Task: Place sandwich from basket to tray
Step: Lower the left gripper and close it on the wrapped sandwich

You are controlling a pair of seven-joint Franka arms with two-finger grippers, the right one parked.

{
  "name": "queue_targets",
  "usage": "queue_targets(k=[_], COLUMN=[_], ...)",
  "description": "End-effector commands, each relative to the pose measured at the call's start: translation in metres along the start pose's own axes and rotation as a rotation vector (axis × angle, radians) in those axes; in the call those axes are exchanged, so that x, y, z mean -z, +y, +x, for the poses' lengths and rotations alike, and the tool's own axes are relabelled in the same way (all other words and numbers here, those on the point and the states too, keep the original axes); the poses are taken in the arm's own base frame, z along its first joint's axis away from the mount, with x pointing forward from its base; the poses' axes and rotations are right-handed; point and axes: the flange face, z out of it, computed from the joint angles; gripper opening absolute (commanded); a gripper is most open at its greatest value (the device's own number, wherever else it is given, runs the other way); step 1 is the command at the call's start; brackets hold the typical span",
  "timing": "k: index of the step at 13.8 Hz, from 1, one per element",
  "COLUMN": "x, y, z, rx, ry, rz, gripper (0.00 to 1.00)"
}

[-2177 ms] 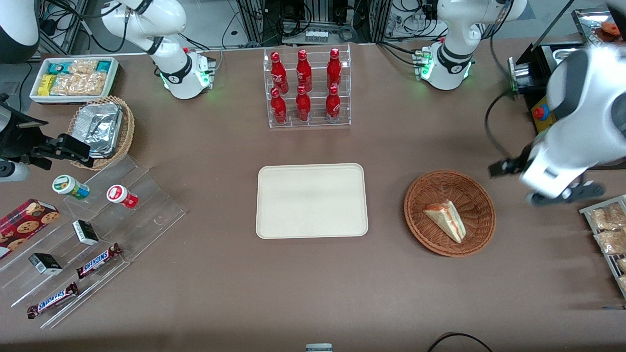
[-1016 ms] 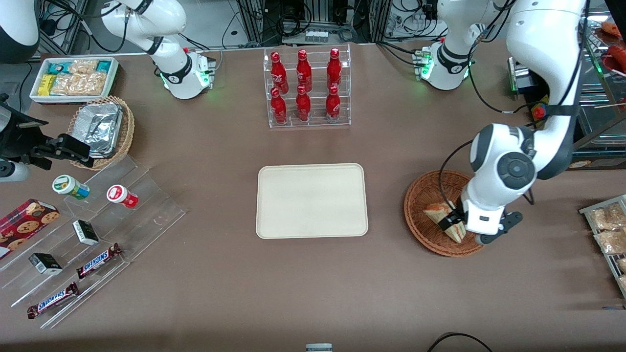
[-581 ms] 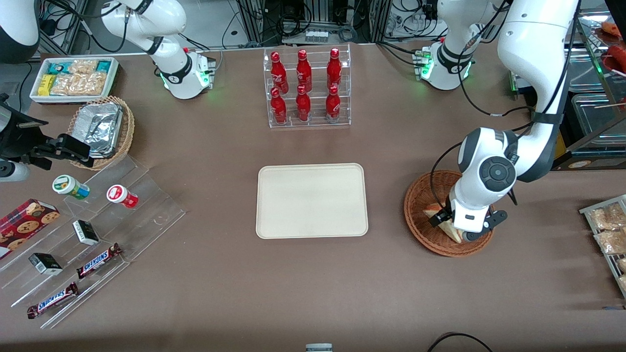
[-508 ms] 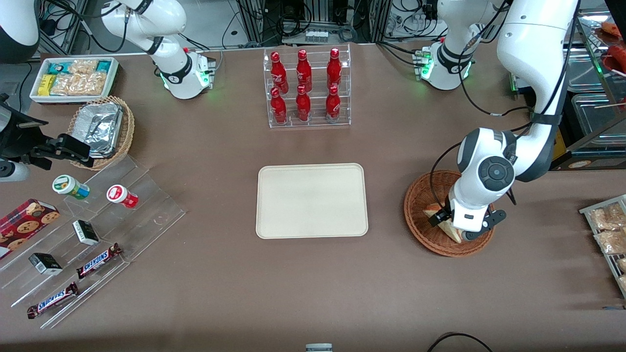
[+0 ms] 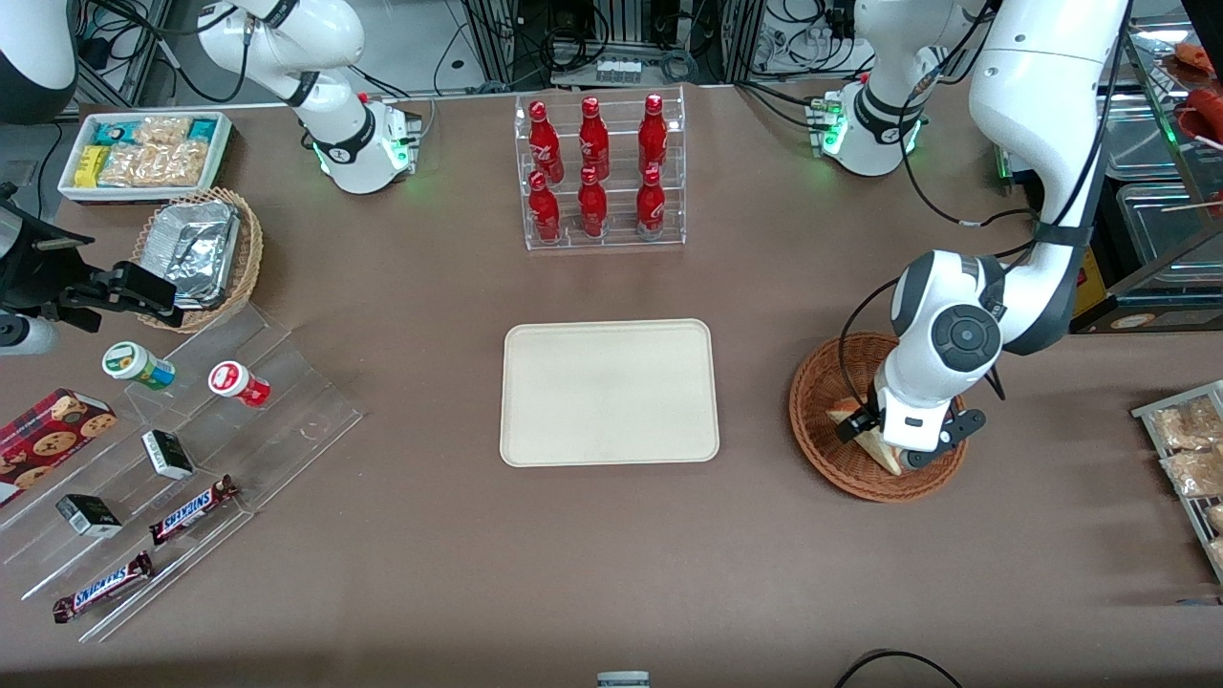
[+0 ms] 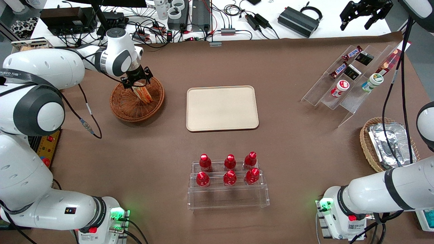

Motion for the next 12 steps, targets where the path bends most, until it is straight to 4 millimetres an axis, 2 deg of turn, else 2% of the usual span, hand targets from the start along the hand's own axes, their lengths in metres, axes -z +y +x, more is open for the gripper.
queue_targets(k=[1, 2, 3, 9, 12], x=[-0.005, -0.005, -0.005, -0.005, 0.009], y=[0.001, 0.001, 0.001, 0.001, 0.000], z=[-0.001, -0.001, -0.001, -0.001, 0.002], rx=[0.040, 0.040, 0.040, 0.040, 0.041], ry=[0.015, 0.015, 0.015, 0.016, 0.021], rz=[-0.001, -0.001, -0.001, -0.001, 0.000], gripper=[0.40, 0.11, 0.00, 0.00, 0.00])
